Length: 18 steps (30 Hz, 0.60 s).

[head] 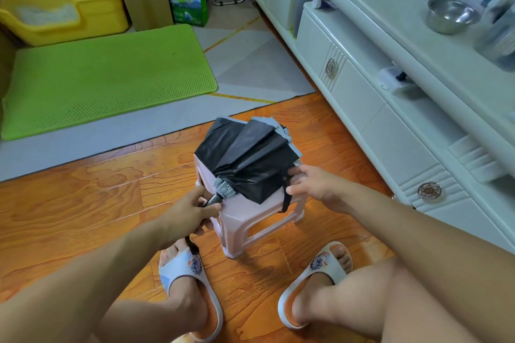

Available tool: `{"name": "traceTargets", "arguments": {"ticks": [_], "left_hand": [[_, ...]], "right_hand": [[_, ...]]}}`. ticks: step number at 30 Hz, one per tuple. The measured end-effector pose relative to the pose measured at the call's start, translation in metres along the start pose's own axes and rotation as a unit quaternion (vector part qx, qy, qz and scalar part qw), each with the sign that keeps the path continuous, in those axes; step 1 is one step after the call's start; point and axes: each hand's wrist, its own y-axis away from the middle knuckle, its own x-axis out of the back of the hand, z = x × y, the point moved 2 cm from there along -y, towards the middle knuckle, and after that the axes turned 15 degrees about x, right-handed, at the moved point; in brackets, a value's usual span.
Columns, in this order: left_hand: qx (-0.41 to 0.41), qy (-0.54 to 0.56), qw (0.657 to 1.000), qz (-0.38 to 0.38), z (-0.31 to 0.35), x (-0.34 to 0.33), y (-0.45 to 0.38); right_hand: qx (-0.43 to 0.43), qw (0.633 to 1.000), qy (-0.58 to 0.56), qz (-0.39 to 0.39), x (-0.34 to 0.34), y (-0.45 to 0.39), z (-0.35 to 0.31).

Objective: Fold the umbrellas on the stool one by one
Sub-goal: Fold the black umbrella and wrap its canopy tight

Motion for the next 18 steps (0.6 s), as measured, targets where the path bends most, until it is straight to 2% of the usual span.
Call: {"name": "traceTargets", "arguments": {"ticks": [2,7,18], "left_hand": [[-0.002,0.003,1.000,0.002,-0.001,0.003,-0.002],[-0.007,-0.048,0.998,0.042,-0.001,0.012,-0.003],[-0.010,-0.085,0.994,0.072,0.005,0.007,-0.001]], "right_hand": [[0.010,1.000,0.016,-0.010,-0.001,0.000,0.000],[0.048,0.998,0.017,0.022,0.010,0.002,-0.008],[0.023,0.999,0.017,0.016,0.013,0.008,-0.011]]}}
